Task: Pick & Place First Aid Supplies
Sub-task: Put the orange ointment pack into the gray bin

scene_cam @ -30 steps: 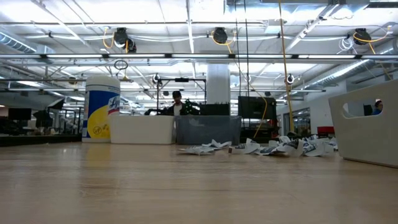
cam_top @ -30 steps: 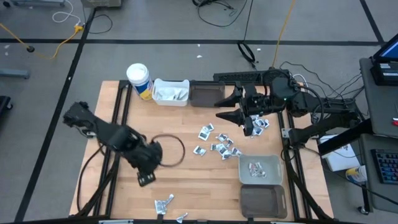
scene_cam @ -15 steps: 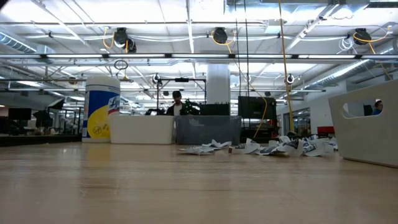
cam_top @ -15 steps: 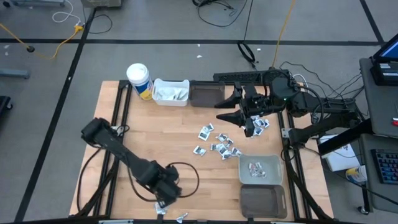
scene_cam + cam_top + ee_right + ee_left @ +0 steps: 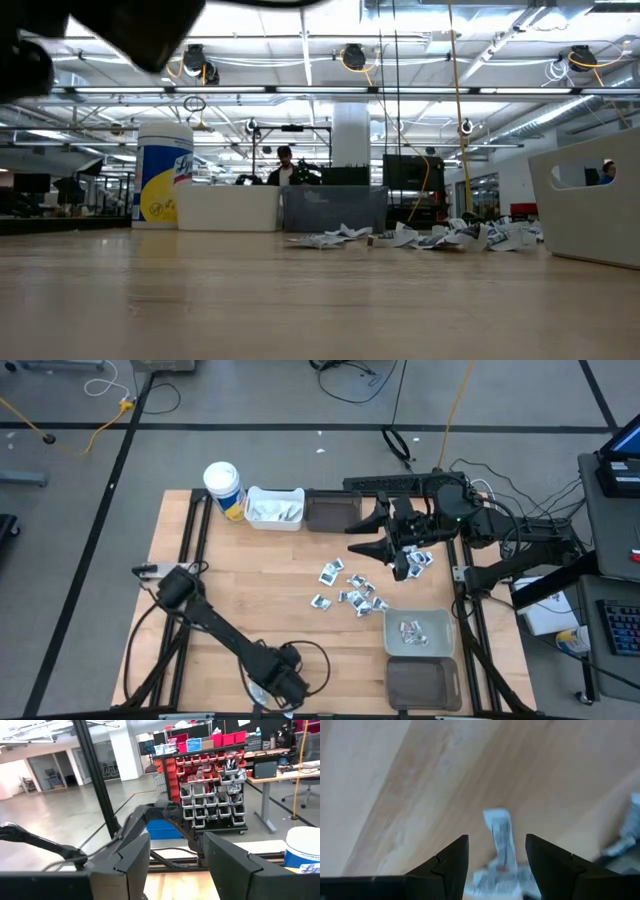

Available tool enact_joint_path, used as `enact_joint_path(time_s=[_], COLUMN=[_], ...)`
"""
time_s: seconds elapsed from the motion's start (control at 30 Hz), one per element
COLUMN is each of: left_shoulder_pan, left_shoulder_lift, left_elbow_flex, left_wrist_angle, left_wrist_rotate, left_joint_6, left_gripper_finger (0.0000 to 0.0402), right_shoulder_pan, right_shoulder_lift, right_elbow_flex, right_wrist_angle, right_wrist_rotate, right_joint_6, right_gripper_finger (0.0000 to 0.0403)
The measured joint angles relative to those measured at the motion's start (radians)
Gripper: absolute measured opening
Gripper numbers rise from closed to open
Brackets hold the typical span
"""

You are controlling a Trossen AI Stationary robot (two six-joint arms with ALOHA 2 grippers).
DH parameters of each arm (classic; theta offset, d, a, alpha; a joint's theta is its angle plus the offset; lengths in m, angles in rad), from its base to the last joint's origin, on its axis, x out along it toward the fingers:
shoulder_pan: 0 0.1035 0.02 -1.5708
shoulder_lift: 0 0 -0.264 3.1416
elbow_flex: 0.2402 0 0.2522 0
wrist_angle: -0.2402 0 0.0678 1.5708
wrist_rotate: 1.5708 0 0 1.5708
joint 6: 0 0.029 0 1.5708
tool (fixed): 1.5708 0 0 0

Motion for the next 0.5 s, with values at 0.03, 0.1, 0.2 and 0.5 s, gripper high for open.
enact_joint_path(time_s=[0.03,0.1,0.2,0.5], left_shoulder_pan=[0.0,0.0,-0.003,-0.001], left_shoulder_lift=[0.014,0.041,0.072,0.079], left_elbow_flex=[0.0,0.0,0.003,0.004], left_wrist_angle=[0.006,0.012,0.012,0.005], left_wrist_rotate=[0.0,-0.002,0.005,-0.003], left_joint_6=[0.0,-0.002,-0.01,-0.017], left_gripper_finger=[0.02,0.02,0.02,0.0112], right_shoulder_pan=[0.0,0.0,0.0,0.0], right_shoulder_lift=[0.0,0.0,0.0,-0.004], right_elbow_flex=[0.0,0.0,0.0,0.0], right_wrist_angle=[0.0,0.002,0.007,0.008], right_wrist_rotate=[-0.009,-0.015,-0.015,-0.015], right_joint_6=[0.0,0.0,-0.004,-0.008], right_gripper_finger=[0.0181,0.0181,0.0181,0.018])
